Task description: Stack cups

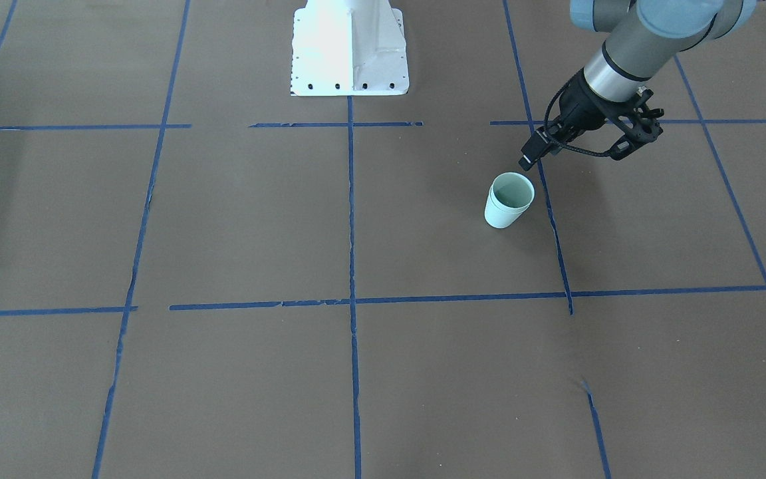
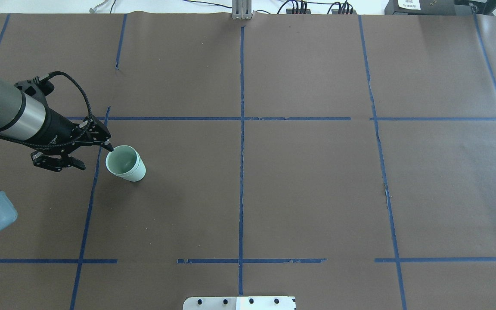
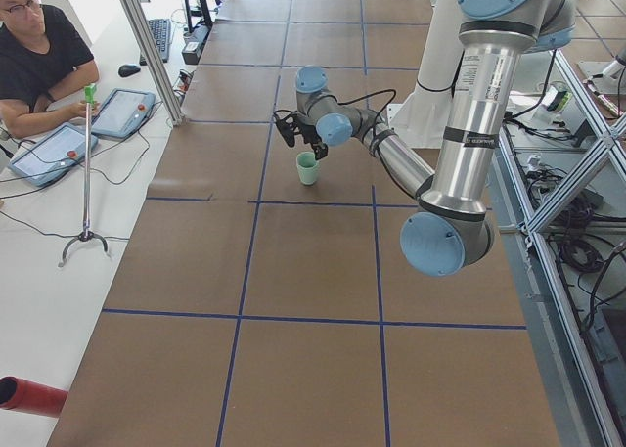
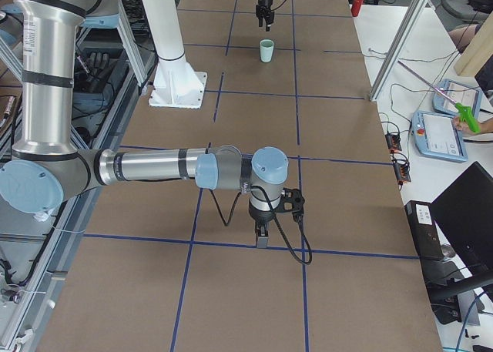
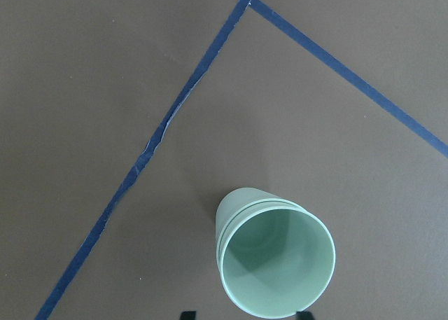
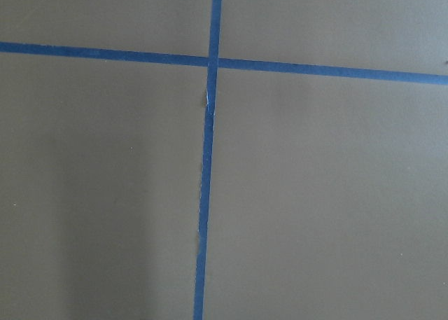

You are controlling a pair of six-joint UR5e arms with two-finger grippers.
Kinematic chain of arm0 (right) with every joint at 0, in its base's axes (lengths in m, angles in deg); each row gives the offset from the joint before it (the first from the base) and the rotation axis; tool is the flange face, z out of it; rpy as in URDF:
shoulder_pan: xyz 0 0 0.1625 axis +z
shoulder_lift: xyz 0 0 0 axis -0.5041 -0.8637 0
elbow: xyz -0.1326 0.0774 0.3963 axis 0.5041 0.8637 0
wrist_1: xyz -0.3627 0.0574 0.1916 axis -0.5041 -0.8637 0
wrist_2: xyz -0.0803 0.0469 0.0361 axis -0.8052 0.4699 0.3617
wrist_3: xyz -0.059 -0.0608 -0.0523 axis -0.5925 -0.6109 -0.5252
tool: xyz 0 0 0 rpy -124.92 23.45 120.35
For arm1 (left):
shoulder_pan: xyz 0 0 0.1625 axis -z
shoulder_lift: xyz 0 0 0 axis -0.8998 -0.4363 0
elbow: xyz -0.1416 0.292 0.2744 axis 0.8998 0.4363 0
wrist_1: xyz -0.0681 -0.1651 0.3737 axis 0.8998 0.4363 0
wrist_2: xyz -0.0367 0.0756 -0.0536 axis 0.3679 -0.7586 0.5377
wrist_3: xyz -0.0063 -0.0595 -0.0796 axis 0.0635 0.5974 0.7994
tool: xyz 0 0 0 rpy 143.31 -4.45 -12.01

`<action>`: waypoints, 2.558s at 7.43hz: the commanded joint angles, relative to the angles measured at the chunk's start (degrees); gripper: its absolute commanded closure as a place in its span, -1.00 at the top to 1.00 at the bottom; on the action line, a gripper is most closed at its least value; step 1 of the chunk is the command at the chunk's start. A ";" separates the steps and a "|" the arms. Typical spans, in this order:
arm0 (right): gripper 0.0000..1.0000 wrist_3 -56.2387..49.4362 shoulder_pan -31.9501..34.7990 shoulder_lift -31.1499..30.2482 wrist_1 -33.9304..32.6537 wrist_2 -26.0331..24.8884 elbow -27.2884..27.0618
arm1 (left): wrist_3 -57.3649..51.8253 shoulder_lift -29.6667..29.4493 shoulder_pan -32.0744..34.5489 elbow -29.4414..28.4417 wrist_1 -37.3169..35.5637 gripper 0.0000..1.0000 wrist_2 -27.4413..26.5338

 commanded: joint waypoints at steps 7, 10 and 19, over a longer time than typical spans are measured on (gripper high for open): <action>1.00 0.00 0.01 0.00 0.00 0.00 0.00 | -82.88 20.96 37.47 -9.52 -4.50 1.00 5.24; 1.00 0.00 0.01 0.00 0.00 0.00 0.00 | -91.60 18.94 44.32 -13.61 -13.23 1.00 8.60; 1.00 0.00 0.01 0.00 0.00 0.00 0.00 | -91.86 21.47 44.76 -12.55 -12.54 1.00 8.86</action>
